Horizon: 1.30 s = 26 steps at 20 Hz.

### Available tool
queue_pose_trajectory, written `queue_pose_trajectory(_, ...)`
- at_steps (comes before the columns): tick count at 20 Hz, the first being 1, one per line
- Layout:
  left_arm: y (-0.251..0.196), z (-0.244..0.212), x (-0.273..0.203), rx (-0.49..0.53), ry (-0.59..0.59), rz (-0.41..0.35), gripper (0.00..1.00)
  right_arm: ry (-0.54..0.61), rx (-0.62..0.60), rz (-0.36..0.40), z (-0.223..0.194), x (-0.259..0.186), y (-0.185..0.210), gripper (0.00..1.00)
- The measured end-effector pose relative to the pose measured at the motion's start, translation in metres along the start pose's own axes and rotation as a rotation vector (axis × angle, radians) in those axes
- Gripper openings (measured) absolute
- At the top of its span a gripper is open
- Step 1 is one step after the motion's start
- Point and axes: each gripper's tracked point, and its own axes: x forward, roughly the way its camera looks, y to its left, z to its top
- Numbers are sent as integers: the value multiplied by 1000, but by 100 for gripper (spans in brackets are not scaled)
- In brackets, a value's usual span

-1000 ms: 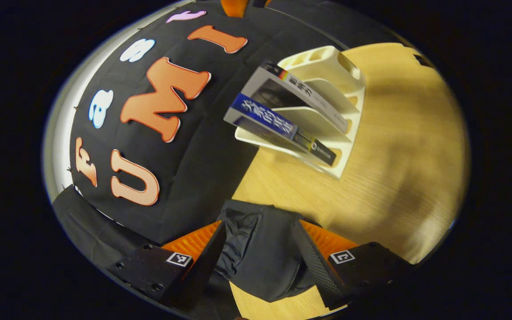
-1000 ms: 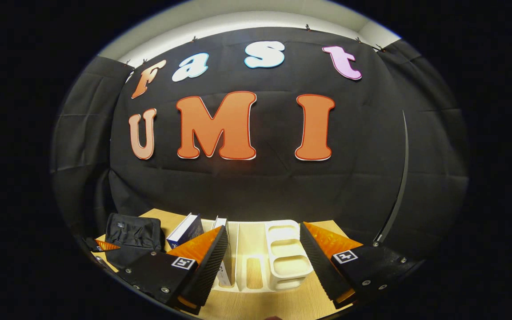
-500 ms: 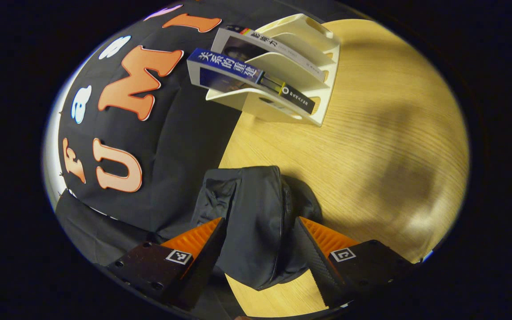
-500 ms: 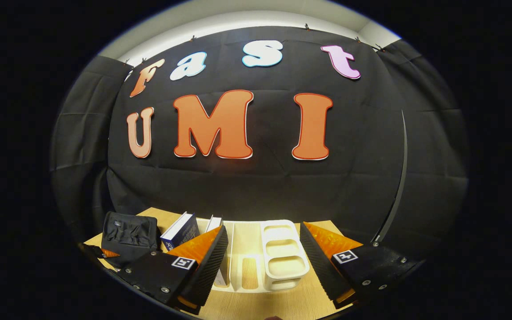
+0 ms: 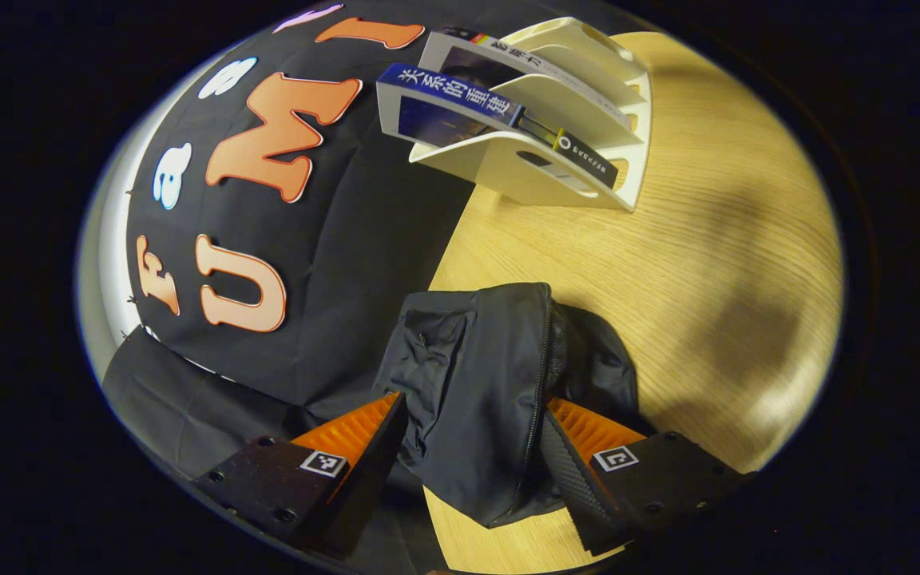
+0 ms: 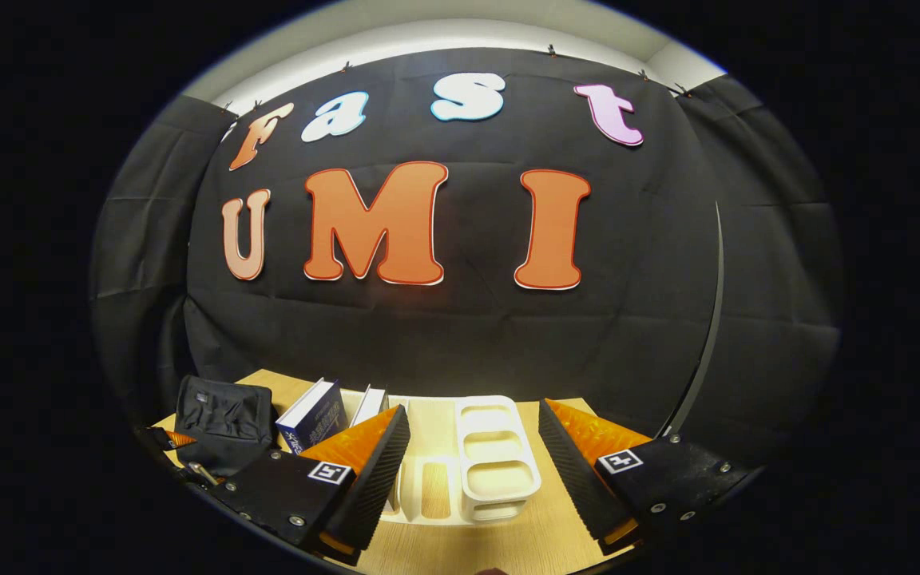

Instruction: Open the schoolbag, grab two books from the bookshelf and put them into the schoolbag.

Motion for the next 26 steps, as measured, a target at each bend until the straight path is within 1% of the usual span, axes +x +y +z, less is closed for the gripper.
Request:
queue_pose_trajectory(2,0,-1,14,10,14,6,96,1,-7,7,1,0,1,96)
queue_pose_trajectory(4,-6,-3,26,19,18,-15,96,-1,-20,9,2,0,1,96)
queue_pose_trajectory(6,-4,-5,32,-8,22,-51,95,-4,-32,6,1,0,-1,96)
queue_pose_trajectory(8,3,-1,32,-44,13,-86,78,-5,-41,-1,1,0,-5,96)
queue_pose_trajectory(9,6,1,29,-62,14,-108,63,-6,-40,-3,2,0,-7,96)
queue_pose_trajectory(10,9,3,29,-80,11,-135,65,-8,-37,-6,2,0,-9,96)
queue_pose_trajectory(11,14,5,25,-91,9,-156,37,-9,-34,-5,3,3,-9,96)
queue_pose_trajectory(12,18,8,25,-103,5,-183,31,-9,-31,-4,4,4,-10,96)
queue_pose_trajectory(13,24,13,23,-115,1,-216,14,-6,-27,2,4,5,-10,96)
queue_pose_trajectory(14,32,17,19,-136,-2,-244,14,-1,-23,10,4,6,-9,96)
queue_pose_trajectory(15,44,21,17,-165,-1,-268,11,7,-16,21,4,9,-7,96)
queue_pose_trajectory(16,57,22,18,-194,5,-292,11,15,-10,32,4,11,-5,96)
queue_pose_trajectory(19,89,33,19,-257,1,-351,11,63,-16,96,0,19,14,96)
queue_pose_trajectory(21,102,40,20,-271,-13,-394,11,115,-27,148,-6,20,31,96)
queue_pose_trajectory(23,115,43,21,-281,-25,-457,11,157,-40,198,-9,21,54,96)
queue_pose_trajectory(26,129,48,24,-251,-68,-568,11,221,-31,228,-9,25,90,96)
